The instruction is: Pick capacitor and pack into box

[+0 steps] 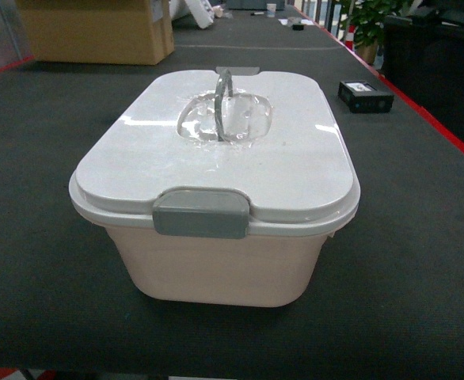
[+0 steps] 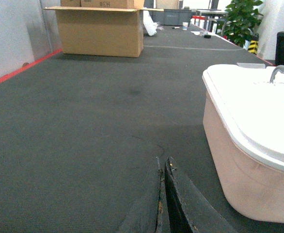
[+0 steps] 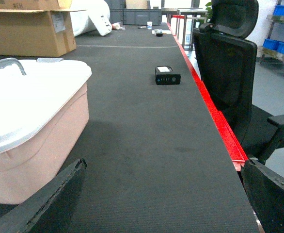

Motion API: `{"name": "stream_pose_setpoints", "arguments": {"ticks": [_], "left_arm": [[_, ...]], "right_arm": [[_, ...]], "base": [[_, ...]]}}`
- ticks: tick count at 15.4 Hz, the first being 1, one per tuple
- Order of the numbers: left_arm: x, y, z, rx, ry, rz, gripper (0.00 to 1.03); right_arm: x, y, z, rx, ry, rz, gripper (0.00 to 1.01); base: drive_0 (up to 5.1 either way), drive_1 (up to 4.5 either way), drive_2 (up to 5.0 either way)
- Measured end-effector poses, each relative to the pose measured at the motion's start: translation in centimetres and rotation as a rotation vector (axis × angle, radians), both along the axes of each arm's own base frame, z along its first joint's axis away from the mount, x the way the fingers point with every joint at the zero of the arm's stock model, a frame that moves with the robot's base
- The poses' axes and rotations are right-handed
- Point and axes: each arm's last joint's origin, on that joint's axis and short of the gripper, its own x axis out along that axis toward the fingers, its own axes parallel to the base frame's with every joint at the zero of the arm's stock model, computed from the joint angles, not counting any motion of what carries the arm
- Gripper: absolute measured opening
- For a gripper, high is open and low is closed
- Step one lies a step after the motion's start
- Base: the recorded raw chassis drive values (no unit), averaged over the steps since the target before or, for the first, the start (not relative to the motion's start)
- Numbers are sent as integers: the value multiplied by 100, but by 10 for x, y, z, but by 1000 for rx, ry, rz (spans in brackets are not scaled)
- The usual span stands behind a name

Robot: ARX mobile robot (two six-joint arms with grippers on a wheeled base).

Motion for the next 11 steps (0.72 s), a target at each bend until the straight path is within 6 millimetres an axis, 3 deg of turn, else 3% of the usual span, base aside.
{"name": "stream_pose_setpoints", "arguments": {"ticks": [11], "left_arm": [[-14,0,1,0,-8,0,2]], "right_arm": [[0,0,0,0,0,0,98]], "base": [[0,0,0]]}}
